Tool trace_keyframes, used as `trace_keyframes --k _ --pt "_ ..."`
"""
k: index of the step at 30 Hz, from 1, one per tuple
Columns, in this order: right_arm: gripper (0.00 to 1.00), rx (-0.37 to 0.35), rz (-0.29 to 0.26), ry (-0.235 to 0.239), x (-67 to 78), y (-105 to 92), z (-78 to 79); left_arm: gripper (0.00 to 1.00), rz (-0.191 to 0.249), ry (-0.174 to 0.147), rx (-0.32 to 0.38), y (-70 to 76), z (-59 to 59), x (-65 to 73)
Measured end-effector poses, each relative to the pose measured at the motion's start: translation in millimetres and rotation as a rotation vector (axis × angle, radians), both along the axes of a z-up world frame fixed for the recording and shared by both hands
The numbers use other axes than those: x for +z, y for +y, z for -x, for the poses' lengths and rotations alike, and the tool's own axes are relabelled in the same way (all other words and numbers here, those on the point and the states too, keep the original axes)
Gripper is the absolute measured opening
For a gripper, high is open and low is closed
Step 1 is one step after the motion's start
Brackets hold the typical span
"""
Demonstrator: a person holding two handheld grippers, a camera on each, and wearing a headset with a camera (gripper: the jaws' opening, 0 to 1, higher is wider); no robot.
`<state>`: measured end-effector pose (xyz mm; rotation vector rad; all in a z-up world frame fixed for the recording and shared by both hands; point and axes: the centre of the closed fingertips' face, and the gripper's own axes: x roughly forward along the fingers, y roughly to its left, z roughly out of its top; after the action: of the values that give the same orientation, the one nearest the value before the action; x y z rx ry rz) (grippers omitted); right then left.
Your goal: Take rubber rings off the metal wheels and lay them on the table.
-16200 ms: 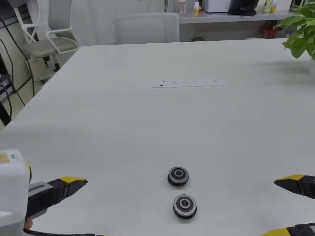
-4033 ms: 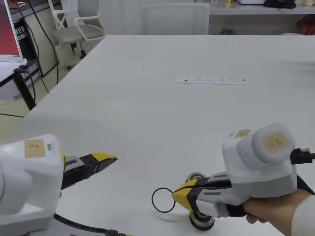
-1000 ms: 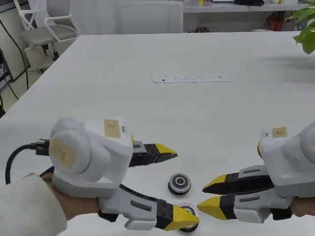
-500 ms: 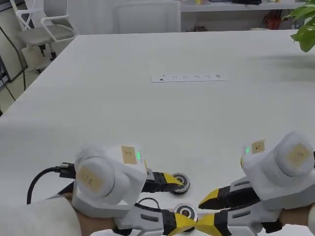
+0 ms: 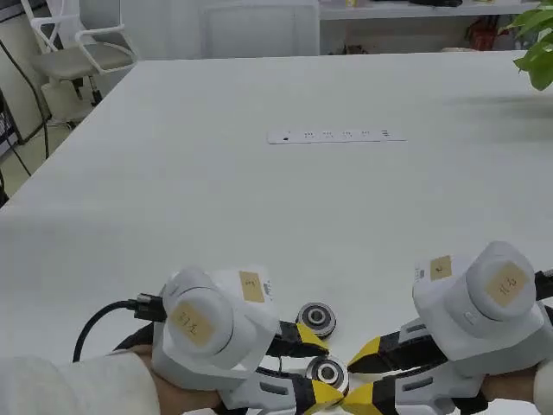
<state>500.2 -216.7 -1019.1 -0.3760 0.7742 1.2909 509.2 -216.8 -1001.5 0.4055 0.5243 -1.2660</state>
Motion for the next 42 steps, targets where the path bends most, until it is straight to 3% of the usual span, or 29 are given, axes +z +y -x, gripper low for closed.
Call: trace_keyframes --k 4,10,17,21,25,35,39,42 --pt "0.21 -0.012 -0.011 -0.002 1.4 0.8 -2.7 0.24 -0.001 -0.02 -0.007 -0.6 -1.0 -0.2" --pt "0.23 0.0 -0.003 -0.004 -4.6 2.6 -1.3 0.2 0.017 -0.025 -0.015 -4.0 2.6 1.0" --pt "0.2 0.022 0.008 -0.034 -4.6 3.0 -4.1 0.2 0.024 -0.005 -0.012 -2.3 4.1 1.1" --pt "0.19 0.035 0.008 -0.039 -4.1 2.9 -2.8 0.18 0.046 0.022 0.009 -1.6 3.1 1.9" --pt "0.17 0.052 0.009 -0.048 -3.7 3.0 -2.2 0.15 0.05 0.019 0.015 0.9 0.9 1.3" --pt "0.0 0.05 0.032 -0.074 -5.2 -2.8 -8.0 0.15 0.042 0.005 0.005 0.3 -0.4 0.6" --pt "0.0 0.026 0.042 -0.054 -6.2 -2.1 -9.5 0.14 0.042 0.003 0.007 0.1 -0.5 0.6" --pt "0.0 -0.03 0.038 -0.005 -5.5 -3.7 -11.5 0.14 0.041 0.002 0.01 0.3 -0.5 0.5"
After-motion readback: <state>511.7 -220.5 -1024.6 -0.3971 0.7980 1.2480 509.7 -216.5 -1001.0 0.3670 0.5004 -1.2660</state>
